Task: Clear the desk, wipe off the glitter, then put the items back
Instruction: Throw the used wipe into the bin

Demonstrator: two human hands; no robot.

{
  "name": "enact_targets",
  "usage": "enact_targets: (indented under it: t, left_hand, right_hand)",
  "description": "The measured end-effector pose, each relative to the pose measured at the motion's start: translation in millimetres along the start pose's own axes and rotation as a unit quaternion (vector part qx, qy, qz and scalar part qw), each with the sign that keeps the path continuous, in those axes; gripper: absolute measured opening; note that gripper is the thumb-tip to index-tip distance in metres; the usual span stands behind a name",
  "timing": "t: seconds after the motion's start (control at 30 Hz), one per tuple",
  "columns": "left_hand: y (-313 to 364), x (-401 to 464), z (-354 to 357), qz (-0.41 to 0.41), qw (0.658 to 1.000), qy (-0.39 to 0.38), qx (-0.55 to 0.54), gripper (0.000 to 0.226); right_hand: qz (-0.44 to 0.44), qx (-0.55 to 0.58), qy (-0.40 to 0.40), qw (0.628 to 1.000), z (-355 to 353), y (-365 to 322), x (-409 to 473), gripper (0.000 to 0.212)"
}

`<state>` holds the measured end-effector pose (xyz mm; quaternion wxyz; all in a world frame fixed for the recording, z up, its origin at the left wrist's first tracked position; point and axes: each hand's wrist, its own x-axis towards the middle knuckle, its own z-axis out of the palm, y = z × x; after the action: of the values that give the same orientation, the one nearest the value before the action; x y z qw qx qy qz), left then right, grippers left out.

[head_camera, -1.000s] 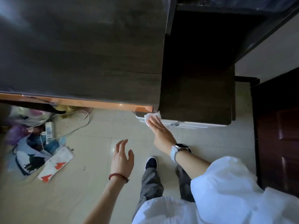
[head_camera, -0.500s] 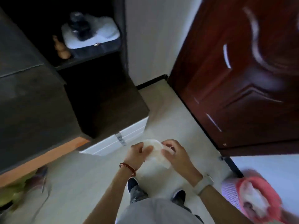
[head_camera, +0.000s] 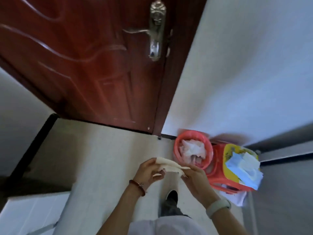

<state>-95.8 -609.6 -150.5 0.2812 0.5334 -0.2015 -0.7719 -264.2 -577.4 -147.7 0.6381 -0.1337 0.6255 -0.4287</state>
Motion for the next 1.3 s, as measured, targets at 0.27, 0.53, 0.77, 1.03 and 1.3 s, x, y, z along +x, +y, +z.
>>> enact_targets:
  t: [0.27, 0.53, 0.77, 1.03, 1.3]
  left_hand:
    - [-4, 110, 115, 0.116, 0.871, 0.027, 0.476, 0.012]
    - [-53, 235, 94, 0.053, 0.701, -0.003, 0.711, 0.058]
    - [-60, 265, 68, 0.007, 0.657, -0.01, 0.754, 0.062]
    - [9, 179, 54, 0.096, 0.715, 0.126, 0.681, 0.05]
    - [55, -14, -39, 0.145, 0.731, 0.412, 0.524, 0.039]
  right_hand:
    - [-0.055, -0.235, 0.13, 0.962, -114, -33, 95, 0.023]
    - [-0.028, -0.334, 0.199, 0.921, -149, 5, 240, 0.046]
    - [-0.048, -0.427, 0.105, 0.897, -146, 19, 240, 0.043]
    - [-0.162, -0.581, -0.002, 0.798, -71, -45, 172, 0.032]
    - [-0.315, -0.622, -0.236, 0.677, 101, -73, 77, 0.056]
